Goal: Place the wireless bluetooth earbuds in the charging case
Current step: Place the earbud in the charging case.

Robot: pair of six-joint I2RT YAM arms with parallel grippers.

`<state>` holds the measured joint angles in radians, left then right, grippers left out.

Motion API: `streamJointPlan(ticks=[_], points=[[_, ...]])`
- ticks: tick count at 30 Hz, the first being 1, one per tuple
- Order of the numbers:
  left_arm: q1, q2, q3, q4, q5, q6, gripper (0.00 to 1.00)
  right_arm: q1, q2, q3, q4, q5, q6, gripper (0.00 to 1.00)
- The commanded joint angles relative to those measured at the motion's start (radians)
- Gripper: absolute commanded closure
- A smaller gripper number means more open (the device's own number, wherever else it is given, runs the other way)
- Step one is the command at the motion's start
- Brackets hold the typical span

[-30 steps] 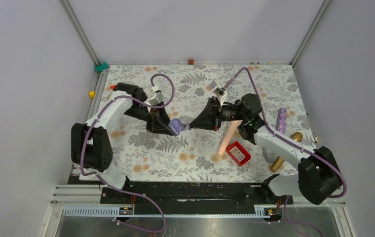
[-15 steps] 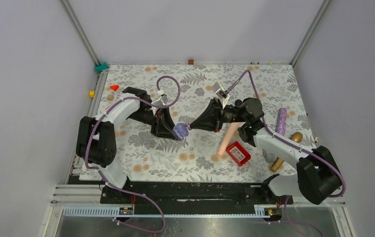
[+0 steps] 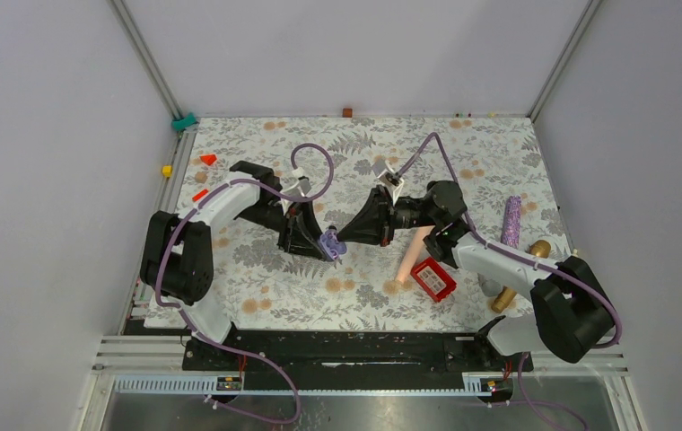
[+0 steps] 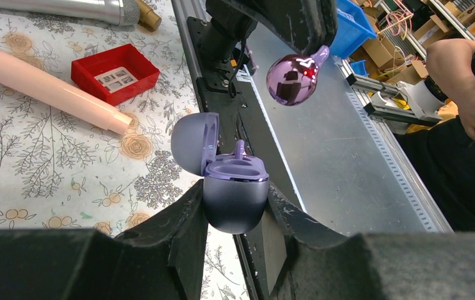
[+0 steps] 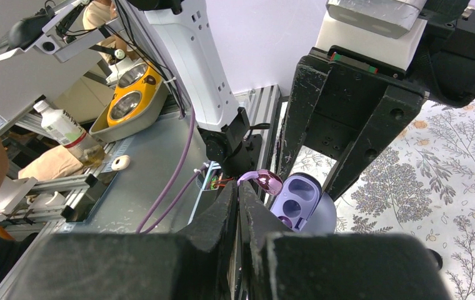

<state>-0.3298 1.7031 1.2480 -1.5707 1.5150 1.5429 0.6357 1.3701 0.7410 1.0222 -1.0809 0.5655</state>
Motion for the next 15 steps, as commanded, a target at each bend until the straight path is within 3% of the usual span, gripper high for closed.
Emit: streamJointPlan(ticks=[1,15], points=[[-0.010,-0.029,-0.002,-0.038,0.138,0.033,1.00,0.016,0.000,0.005,0.035,0.020,-0.039,0.94],[-0.024,-0.032,0.001,-0.040,0.140,0.017,1.00,0.033,0.023,-0.008,0.033,0.032,-0.090,0.93]])
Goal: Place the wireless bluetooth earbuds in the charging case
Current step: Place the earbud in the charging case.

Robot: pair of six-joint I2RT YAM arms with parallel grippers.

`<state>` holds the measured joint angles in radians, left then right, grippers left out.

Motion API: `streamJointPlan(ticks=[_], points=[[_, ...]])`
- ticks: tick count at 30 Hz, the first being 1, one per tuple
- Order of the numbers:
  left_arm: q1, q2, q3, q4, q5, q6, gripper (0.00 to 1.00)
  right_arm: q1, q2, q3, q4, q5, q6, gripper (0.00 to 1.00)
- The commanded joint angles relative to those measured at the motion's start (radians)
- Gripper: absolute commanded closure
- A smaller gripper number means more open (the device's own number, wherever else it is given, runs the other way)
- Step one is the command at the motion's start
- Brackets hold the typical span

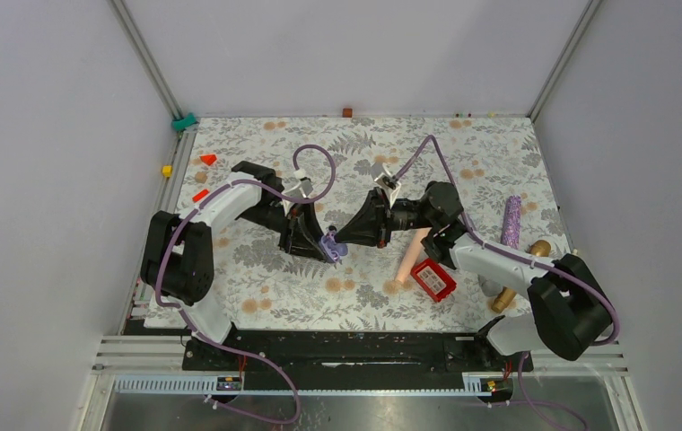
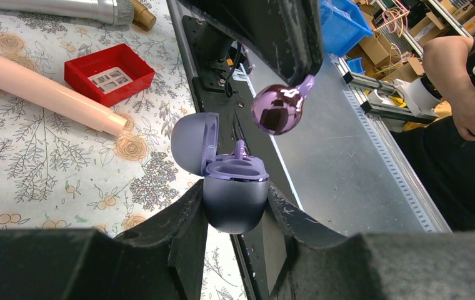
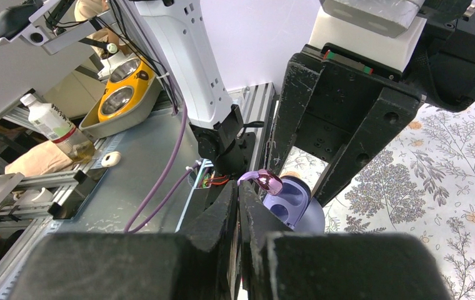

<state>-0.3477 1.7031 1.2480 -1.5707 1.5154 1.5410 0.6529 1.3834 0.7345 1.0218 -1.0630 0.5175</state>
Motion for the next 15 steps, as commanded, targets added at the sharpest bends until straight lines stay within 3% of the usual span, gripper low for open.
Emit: streamJointPlan(ticks=[1,15], points=[[-0.005,-0.032,0.003,-0.039,0.139,0.019,1.00,0.015,0.012,-0.002,0.031,0.014,-0.045,0.93],[-0.008,-0.030,0.001,-0.040,0.139,0.015,1.00,0.021,0.021,-0.004,-0.006,0.023,-0.094,0.93]])
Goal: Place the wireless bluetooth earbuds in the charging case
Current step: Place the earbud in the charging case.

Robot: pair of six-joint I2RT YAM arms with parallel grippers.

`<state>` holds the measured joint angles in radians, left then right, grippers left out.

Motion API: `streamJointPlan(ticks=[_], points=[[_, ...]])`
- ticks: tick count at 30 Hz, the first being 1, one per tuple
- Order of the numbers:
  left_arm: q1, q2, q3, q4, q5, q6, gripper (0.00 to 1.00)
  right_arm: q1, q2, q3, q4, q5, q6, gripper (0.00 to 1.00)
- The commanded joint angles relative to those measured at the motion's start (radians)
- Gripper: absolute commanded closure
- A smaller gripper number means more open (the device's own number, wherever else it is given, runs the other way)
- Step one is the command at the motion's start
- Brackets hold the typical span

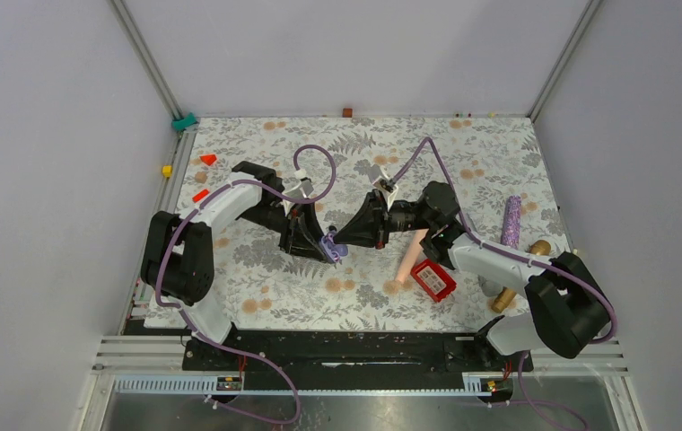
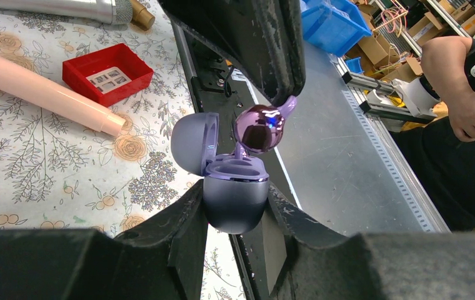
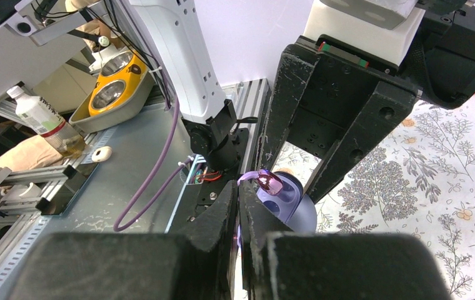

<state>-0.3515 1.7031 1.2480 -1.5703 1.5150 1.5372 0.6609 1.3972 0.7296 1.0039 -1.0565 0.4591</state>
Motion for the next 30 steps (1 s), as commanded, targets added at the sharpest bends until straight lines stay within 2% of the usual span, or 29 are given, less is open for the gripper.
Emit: streamJointPlan(ticks=[1,30], points=[[-0.004,-0.031,0.001,-0.039,0.139,0.019,1.00,0.014,0.007,0.001,0.011,0.017,-0.036,0.93],[-0.012,-0.032,-0.001,-0.039,0.139,0.020,1.00,0.025,0.027,0.004,-0.033,0.026,-0.091,0.92]])
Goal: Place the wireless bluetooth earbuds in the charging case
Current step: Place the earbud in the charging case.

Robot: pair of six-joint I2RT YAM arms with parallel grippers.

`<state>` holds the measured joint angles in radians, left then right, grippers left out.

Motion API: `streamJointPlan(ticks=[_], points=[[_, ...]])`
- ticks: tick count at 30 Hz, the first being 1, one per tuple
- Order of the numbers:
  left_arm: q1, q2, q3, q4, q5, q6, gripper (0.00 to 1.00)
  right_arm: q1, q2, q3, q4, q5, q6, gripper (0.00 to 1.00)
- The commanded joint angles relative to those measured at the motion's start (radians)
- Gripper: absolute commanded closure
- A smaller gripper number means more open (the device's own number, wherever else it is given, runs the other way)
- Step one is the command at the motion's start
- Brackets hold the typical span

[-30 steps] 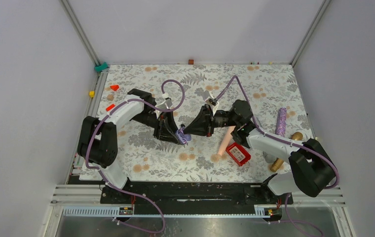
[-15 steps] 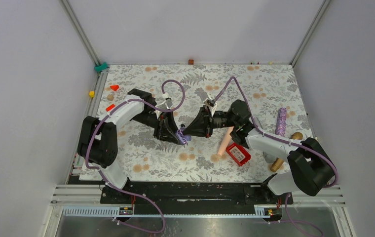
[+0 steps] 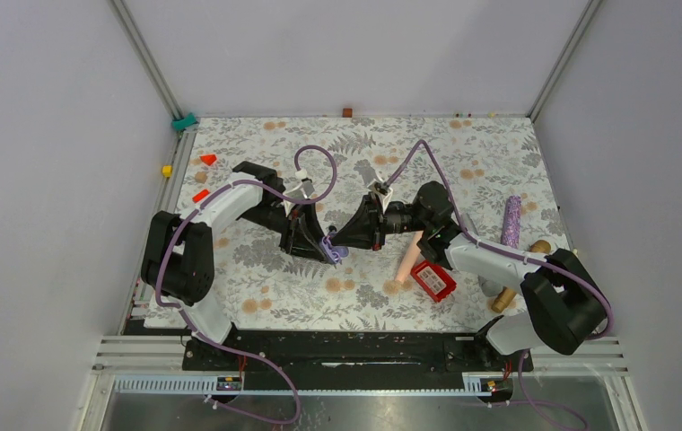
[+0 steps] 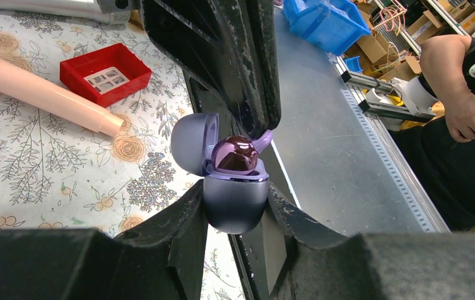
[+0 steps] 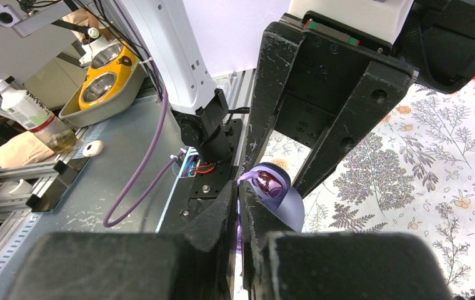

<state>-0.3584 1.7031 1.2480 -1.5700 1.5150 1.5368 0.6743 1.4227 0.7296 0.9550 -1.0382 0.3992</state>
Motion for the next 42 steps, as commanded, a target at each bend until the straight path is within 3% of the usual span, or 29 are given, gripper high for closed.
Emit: streamJointPlan(ticks=[1,37,42], points=[[-0.004,-0.032,-0.002,-0.039,0.140,0.021,1.00,0.011,0.003,0.004,0.013,0.007,-0.034,0.92],[-0.005,-0.031,0.002,-0.040,0.140,0.017,1.00,0.015,-0.013,0.016,-0.085,0.029,-0.103,0.79],[-0.004,-0.034,0.000,-0.039,0.139,0.021,1.00,0.013,0.001,0.028,-0.044,0.027,-0.010,0.80]])
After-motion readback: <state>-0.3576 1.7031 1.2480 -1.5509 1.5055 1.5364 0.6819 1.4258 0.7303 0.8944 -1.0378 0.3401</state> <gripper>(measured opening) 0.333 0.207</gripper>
